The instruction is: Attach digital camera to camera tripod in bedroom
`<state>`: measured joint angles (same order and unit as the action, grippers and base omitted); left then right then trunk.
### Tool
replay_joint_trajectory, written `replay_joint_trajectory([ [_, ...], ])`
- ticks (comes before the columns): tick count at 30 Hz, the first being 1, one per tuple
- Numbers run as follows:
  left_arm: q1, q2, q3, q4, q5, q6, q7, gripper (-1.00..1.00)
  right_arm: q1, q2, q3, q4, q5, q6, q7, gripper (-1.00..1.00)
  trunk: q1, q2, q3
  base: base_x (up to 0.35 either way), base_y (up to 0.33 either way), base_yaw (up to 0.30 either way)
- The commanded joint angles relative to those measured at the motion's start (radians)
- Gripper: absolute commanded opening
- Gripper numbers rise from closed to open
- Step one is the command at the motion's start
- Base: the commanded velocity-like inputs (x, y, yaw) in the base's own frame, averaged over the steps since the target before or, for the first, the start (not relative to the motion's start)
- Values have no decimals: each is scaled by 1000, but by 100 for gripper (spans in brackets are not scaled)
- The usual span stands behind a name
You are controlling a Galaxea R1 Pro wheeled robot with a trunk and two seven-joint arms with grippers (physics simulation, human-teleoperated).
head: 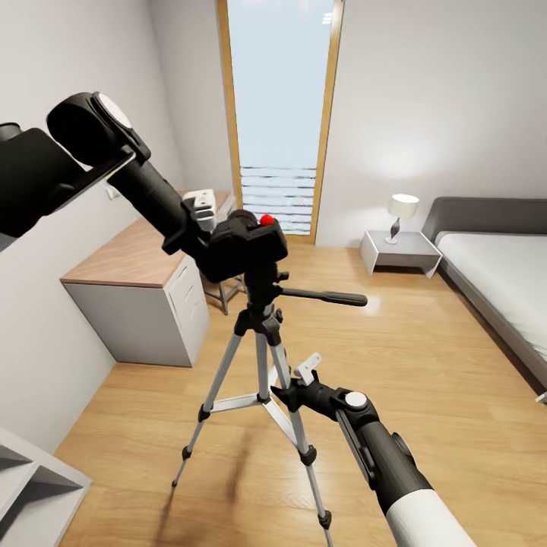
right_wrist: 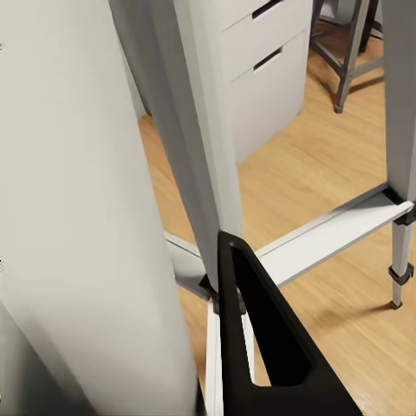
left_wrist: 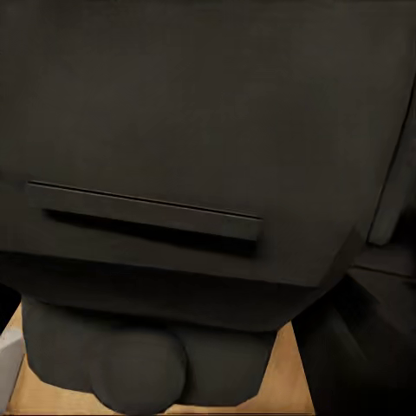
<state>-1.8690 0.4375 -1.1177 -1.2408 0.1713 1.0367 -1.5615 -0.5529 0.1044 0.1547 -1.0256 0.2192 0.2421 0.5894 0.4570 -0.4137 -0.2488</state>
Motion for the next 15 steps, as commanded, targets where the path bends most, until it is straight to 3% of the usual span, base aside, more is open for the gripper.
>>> replay_joint_trajectory([
  [1,-2,-3,-8,0,-29,11,-3,-100,-1,0,-1,19,35,68,-46,-100,1,-1,-2,0,0,0],
  [4,-2,-16,27,2,-68,11,-3,-100,-1,-1,-1,19,35,68,-46,-100,1,-1,-2,0,0,0],
  [8,-3,-58,90,24,-138,11,-3,-100,-1,-1,-1,19,35,68,-46,-100,1,-1,-2,0,0,0],
  [11,-26,-128,125,119,-207,11,-3,-100,-1,-1,-1,19,35,68,-46,-100,1,-1,-2,0,0,0],
  [13,-46,-148,128,152,-220,11,-3,-100,-1,-1,-1,19,35,68,-46,-100,1,-1,-2,0,0,0],
  [15,-112,-175,128,198,-236,11,-3,-100,-1,-2,-1,19,35,68,-46,-100,1,-1,-2,0,0,0],
])
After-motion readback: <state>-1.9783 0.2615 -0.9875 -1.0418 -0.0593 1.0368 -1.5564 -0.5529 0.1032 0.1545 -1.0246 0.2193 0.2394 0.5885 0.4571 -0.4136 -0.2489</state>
